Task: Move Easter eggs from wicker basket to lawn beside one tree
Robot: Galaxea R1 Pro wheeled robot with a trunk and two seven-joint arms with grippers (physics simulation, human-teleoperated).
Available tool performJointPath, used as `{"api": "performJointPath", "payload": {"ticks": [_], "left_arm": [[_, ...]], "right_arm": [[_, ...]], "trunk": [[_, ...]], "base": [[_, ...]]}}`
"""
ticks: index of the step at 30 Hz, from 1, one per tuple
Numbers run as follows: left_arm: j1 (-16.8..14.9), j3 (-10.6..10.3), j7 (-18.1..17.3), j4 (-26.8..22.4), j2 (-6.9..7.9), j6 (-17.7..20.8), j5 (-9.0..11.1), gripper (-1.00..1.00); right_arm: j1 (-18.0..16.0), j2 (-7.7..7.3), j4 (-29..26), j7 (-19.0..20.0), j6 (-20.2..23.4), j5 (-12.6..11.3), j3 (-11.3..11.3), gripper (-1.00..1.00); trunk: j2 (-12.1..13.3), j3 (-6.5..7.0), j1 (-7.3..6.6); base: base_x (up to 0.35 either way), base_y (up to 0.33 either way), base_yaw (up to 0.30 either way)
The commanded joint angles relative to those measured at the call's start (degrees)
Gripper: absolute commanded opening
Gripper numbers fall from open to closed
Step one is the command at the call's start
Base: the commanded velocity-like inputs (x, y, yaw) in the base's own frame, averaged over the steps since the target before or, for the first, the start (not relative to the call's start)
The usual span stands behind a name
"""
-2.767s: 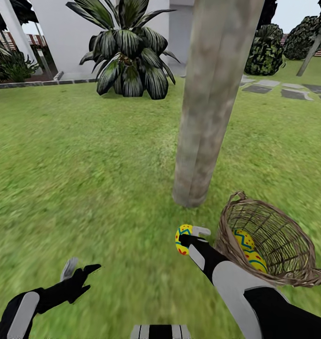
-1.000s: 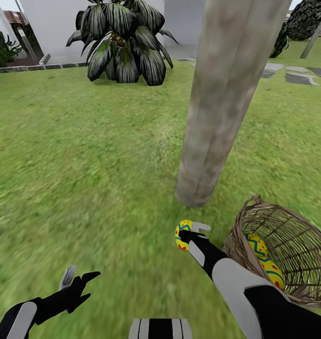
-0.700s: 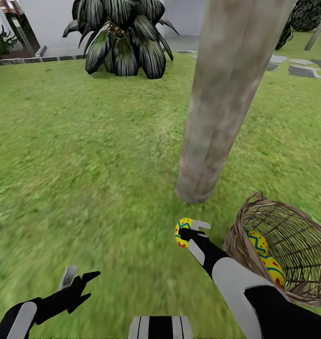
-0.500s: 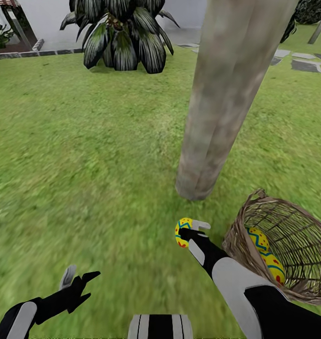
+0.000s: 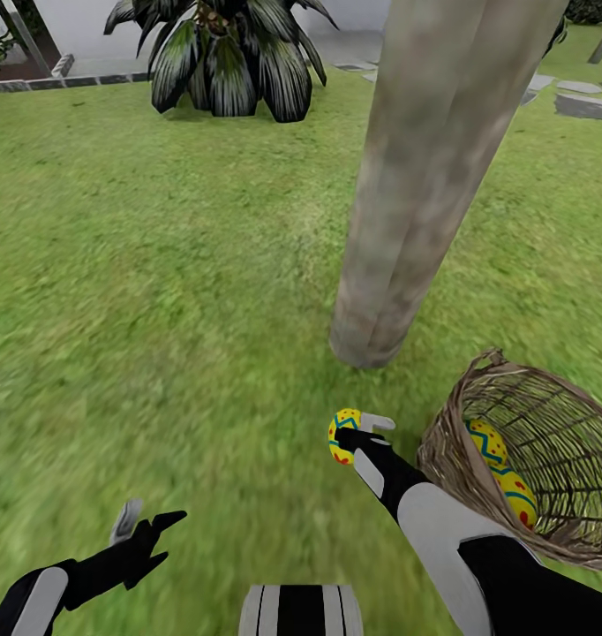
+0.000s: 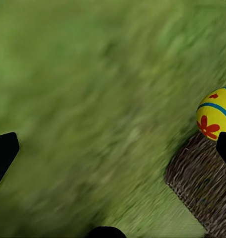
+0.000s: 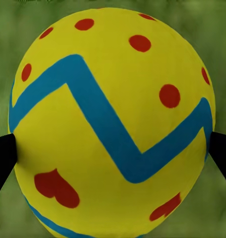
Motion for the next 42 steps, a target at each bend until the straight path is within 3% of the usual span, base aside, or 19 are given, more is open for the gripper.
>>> {"api": "performJointPath", "payload": {"ticks": [1, 16, 33, 42], "left_arm": [[0.3, 0.2, -0.3, 0.3, 0.05, 0.0, -0.8, 1.0], [0.4, 0.3, -0.3, 1.7, -0.05, -1.4, -0.4, 1.0], [0.3, -0.1, -0.6, 0.2, -0.31, -0.8, 0.0, 1.0], [0.3, -0.1, -0.7, 0.1, -0.31, -0.8, 0.0, 1.0]], "right_arm": [[0.0, 0.0, -0.1, -0.5, 0.3, -0.5, 0.5, -1.0], [0.0, 0.0, -0.1, -2.2, 0.3, -0.5, 0.5, -1.0], [0.0, 0.0, -0.1, -2.2, 0.5, -0.5, 0.4, -1.0], [0.0, 0.0, -0.1, -2.2, 0.6, -0.5, 0.3, -1.0]], "trunk": [[0.0, -0.04, 0.0], [0.0, -0.04, 0.0], [-0.2, -3.14, 0.36], [-0.2, -3.14, 0.36]], "base": [[0.242, 0.0, 0.0], [0.067, 0.0, 0.0], [0.003, 0.0, 0.0], [0.0, 0.0, 0.0]]}}
